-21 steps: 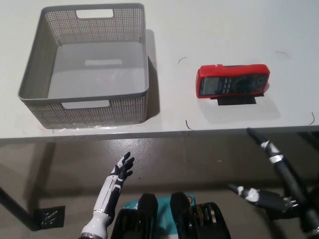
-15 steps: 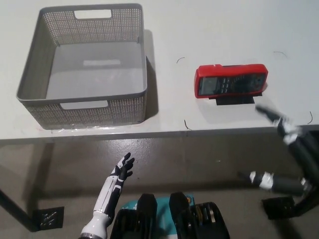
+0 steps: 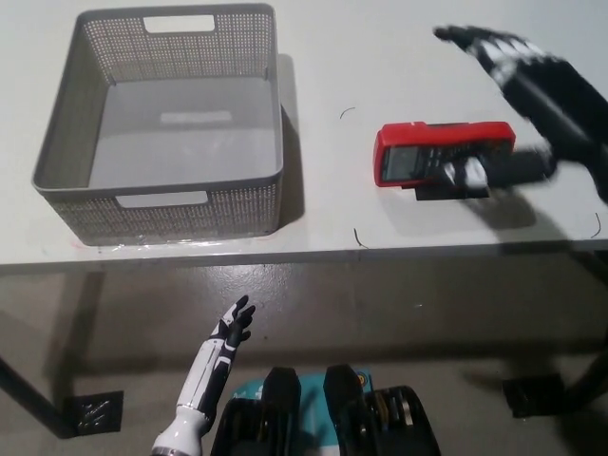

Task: Use the right hand to pick up a multimeter on the right side and put it into a container on the left side

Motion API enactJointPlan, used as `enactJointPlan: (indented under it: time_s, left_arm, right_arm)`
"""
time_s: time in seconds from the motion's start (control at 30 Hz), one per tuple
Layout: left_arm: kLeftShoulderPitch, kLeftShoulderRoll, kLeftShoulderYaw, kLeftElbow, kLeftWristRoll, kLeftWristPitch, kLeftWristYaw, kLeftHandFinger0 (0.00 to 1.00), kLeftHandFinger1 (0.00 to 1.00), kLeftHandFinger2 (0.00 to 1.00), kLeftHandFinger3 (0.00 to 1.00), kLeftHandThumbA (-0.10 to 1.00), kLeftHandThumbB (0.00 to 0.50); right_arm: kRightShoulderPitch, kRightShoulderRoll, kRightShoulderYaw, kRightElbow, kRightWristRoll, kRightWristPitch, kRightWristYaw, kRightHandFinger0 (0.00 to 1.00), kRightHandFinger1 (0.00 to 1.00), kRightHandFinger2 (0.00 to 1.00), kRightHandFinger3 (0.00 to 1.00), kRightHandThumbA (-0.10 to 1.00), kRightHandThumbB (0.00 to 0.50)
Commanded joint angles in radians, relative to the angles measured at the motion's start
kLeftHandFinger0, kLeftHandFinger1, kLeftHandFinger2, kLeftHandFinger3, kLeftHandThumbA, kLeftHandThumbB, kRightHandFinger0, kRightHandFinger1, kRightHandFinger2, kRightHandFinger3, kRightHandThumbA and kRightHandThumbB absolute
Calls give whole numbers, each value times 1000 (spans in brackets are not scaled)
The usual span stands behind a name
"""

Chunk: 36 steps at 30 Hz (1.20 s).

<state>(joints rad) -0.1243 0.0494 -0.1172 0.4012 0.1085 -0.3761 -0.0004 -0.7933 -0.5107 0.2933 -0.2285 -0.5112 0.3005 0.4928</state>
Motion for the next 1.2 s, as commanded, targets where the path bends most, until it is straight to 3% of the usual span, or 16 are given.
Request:
enactJointPlan:
  time_s: [0.0, 0.1, 0.2, 0.33, 0.43, 0.53, 0.63, 0.8, 0.93, 1.17]
  left_arm:
    - [-28, 9, -11, -18, 22, -94, 6, 1000, 1000, 1000, 1000, 1000, 497]
    - [-20, 5, -18, -22, 37, -94, 9, 1000, 1000, 1000, 1000, 1000, 460]
    - [-22, 8, -25, -23, 46, -94, 14, 1000, 1000, 1000, 1000, 1000, 421]
    - [-27, -2, -16, -18, 26, -94, 13, 1000, 1000, 1000, 1000, 1000, 498]
    - [-30, -1, -15, -19, 18, -94, 9, 1000, 1000, 1000, 1000, 1000, 491]
    - [-29, -2, -13, -18, 9, -94, 5, 1000, 1000, 1000, 1000, 1000, 498]
    - [-29, -3, -12, -19, -2, -94, -1, 1000, 1000, 1000, 1000, 1000, 500]
    - [-36, 3, -14, -22, 9, -94, 0, 1000, 1000, 1000, 1000, 1000, 500]
    - [-32, 4, -13, -22, 5, -94, -4, 1000, 1000, 1000, 1000, 1000, 500]
    - [-41, 9, -13, -17, 9, -94, -9, 1000, 1000, 1000, 1000, 1000, 488]
  right_arm:
    - [-360, -19, 138, 357, -176, 157, 205, 1000, 1000, 1000, 1000, 932, 458]
    - [-454, -1, 188, 530, -189, 120, 197, 1000, 1000, 1000, 1000, 971, 499]
    - [-535, 25, 216, 691, -185, 70, 156, 1000, 1000, 1000, 1000, 935, 471]
    - [-679, 89, 262, 984, -176, -5, 103, 1000, 1000, 1000, 1000, 925, 500]
    - [-737, 128, 286, 1108, -174, -24, 80, 1000, 1000, 1000, 1000, 1000, 500]
    - [-789, 169, 298, 1215, -149, -12, 107, 1000, 1000, 1000, 1000, 1000, 500]
    - [-825, 207, 311, 1315, -134, -14, 114, 1000, 1000, 1000, 1000, 938, 492]
    - [-841, 234, 349, 1412, -148, -75, 71, 1000, 1000, 1000, 1000, 937, 500]
    - [-839, 253, 354, 1464, -138, -60, 48, 1000, 1000, 1000, 1000, 842, 500]
    - [-826, 258, 378, 1497, -147, -96, 38, 1000, 1000, 1000, 1000, 887, 500]
